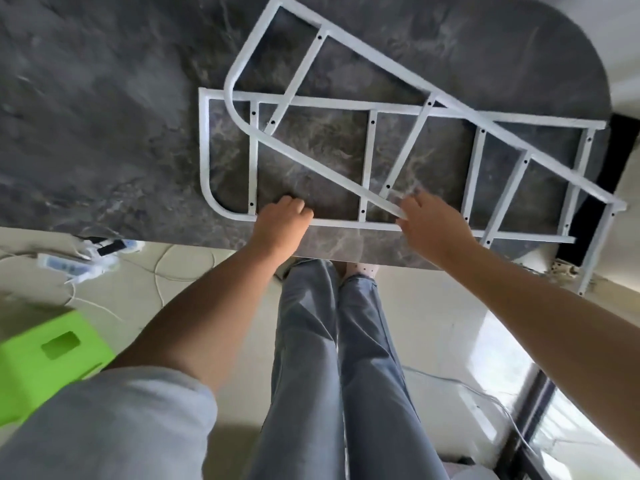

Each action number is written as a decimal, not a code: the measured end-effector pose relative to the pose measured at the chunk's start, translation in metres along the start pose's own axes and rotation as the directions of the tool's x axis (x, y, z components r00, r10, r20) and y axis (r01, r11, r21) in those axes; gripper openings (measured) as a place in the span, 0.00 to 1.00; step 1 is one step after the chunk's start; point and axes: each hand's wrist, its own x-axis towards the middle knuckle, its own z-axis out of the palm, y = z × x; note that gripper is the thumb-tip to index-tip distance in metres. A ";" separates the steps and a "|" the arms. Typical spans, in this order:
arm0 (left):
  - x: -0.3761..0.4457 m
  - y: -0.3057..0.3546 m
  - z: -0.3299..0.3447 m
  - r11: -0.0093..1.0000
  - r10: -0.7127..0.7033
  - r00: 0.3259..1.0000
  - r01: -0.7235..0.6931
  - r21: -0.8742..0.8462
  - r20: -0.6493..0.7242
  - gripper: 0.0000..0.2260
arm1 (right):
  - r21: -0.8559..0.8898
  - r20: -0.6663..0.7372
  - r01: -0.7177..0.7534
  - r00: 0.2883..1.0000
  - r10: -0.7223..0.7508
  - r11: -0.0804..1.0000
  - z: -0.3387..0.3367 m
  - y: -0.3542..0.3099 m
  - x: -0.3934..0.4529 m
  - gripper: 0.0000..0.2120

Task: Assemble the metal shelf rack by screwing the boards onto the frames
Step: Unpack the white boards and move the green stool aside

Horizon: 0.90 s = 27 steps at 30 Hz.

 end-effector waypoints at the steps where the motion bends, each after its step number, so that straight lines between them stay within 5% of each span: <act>1: -0.001 -0.001 0.003 1.000 0.006 1.000 -0.007 0.023 0.007 0.14 | -0.015 0.025 0.007 1.000 -0.006 1.000 -0.001 0.000 -0.002 0.14; 6: -0.019 0.008 -0.003 0.996 -0.069 0.997 0.071 0.047 -0.044 0.18 | -0.005 -0.033 0.017 0.999 -0.017 1.000 -0.007 -0.002 -0.019 0.14; 9: -0.043 0.024 -0.012 0.975 -0.218 0.976 0.217 0.039 0.029 0.10 | 0.037 -0.021 -0.024 0.999 0.025 0.999 -0.016 -0.005 -0.030 0.14; 16: -0.125 0.059 0.007 0.843 -0.519 0.837 0.535 -0.060 0.175 0.12 | -0.057 -0.070 0.094 0.993 -0.098 0.994 -0.059 -0.025 -0.060 0.15; 27: -0.254 0.093 0.044 0.570 -0.784 0.611 0.778 -0.264 0.111 0.11 | -0.377 -0.059 0.284 0.943 -0.329 0.882 -0.035 -0.119 -0.116 0.15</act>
